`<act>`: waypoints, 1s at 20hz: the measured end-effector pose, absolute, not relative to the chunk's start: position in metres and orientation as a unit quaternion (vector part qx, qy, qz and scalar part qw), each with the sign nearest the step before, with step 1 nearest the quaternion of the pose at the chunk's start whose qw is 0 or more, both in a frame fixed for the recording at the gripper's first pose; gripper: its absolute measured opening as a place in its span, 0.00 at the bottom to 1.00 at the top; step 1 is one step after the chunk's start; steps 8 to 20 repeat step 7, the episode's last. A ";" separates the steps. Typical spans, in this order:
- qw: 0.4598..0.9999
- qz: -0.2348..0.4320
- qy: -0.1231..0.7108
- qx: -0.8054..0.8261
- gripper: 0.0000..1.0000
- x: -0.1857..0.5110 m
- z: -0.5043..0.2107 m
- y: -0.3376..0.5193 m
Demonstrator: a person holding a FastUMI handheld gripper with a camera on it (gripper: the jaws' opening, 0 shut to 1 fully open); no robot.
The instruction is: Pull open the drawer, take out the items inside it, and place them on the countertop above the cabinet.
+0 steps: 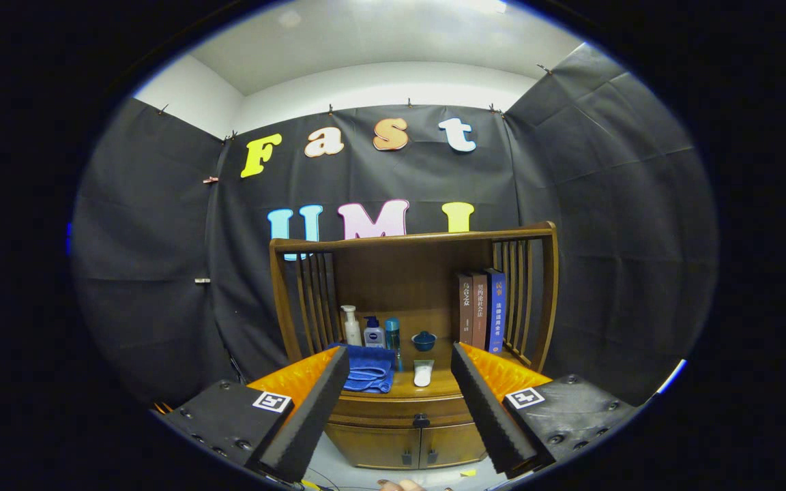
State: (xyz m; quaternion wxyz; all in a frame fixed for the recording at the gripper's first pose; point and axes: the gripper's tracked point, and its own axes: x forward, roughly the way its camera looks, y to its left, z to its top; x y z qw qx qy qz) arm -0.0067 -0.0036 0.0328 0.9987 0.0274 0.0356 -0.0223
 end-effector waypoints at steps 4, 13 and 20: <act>0.999 -0.025 0.037 0.028 0.98 -0.007 0.032 -0.006; 0.999 -0.024 0.038 0.026 0.98 -0.006 0.031 -0.005; 0.999 -0.024 0.038 0.026 0.98 -0.006 0.031 -0.005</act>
